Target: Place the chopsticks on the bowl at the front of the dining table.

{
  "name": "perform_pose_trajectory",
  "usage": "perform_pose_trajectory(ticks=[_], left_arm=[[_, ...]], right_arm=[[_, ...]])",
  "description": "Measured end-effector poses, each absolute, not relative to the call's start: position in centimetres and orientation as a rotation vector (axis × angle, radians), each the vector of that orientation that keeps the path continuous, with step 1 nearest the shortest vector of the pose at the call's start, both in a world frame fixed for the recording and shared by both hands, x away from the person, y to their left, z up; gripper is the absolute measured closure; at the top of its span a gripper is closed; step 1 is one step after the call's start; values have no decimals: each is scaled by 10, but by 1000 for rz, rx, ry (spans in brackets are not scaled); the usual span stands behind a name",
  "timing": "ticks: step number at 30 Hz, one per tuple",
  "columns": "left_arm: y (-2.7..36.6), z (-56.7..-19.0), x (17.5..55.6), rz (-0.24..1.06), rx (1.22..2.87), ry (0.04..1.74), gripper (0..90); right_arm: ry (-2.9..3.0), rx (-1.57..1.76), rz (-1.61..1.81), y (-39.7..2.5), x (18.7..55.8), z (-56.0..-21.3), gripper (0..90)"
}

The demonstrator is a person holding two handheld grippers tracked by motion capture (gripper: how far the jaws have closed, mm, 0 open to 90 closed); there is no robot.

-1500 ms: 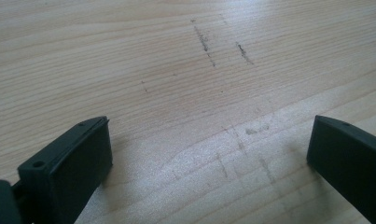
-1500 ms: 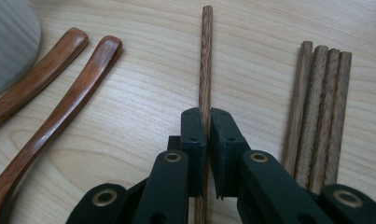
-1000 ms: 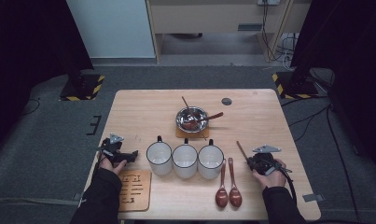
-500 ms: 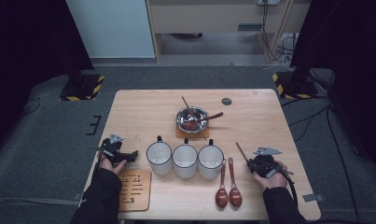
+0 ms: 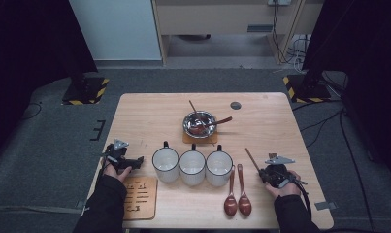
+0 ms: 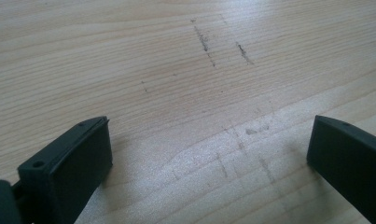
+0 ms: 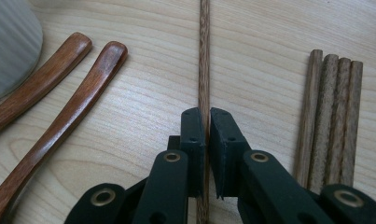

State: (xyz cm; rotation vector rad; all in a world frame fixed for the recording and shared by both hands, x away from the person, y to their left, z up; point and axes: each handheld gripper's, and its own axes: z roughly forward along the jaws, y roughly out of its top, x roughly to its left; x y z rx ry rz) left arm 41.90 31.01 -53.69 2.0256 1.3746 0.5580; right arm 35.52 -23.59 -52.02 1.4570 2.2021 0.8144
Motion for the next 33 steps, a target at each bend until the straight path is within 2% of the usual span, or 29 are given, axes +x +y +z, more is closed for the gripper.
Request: perform_pose_trajectory(ticks=[9,33], left_arm=[[310,-537,419,558,2025,1375,0],[310,-537,419,558,2025,1375,0]], right_arm=[[2192,1493,817,-236,356,-519,848],[2053,1500,1003,-253,363,-484,848]])
